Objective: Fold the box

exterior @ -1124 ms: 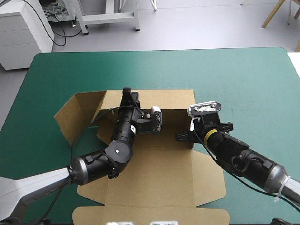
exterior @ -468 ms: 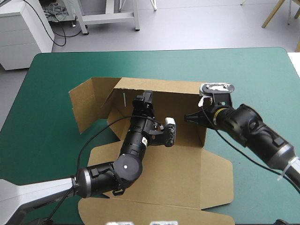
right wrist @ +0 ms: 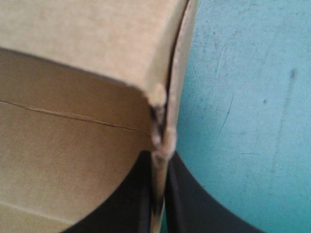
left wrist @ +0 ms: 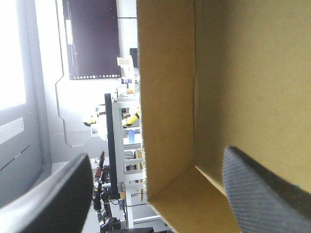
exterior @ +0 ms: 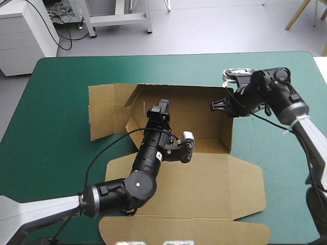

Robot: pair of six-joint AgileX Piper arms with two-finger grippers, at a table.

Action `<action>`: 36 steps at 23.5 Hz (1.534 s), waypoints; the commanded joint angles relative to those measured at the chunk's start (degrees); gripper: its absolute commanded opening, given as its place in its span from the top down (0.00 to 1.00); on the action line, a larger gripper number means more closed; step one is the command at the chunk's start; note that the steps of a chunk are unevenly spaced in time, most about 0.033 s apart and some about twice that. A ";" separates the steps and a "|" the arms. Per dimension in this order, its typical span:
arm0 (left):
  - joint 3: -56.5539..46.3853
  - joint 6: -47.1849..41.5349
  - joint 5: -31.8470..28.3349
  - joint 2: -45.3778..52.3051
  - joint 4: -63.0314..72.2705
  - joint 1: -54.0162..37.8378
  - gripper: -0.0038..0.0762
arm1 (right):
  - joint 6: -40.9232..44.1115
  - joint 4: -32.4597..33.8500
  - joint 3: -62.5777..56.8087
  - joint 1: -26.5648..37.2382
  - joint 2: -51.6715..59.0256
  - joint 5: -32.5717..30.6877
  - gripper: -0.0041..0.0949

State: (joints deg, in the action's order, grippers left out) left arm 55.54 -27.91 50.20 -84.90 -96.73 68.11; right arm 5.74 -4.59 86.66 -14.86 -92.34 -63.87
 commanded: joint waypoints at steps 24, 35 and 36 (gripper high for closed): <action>44.43 51.63 12.77 2.33 111.19 -62.76 0.94 | -3.40 0.12 15.06 0.44 -10.31 -5.01 0.98; 25.70 51.66 9.98 2.33 144.69 -97.85 0.94 | -3.30 3.04 15.18 0.95 -10.31 -5.01 0.98; 23.45 51.66 8.86 2.33 147.58 -99.37 0.94 | -3.30 3.04 15.18 1.64 -10.31 -5.01 0.98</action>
State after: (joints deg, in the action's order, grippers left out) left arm 82.14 24.13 63.15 -84.90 39.74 -27.70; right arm 3.12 -2.66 100.61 -14.25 -104.37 -67.82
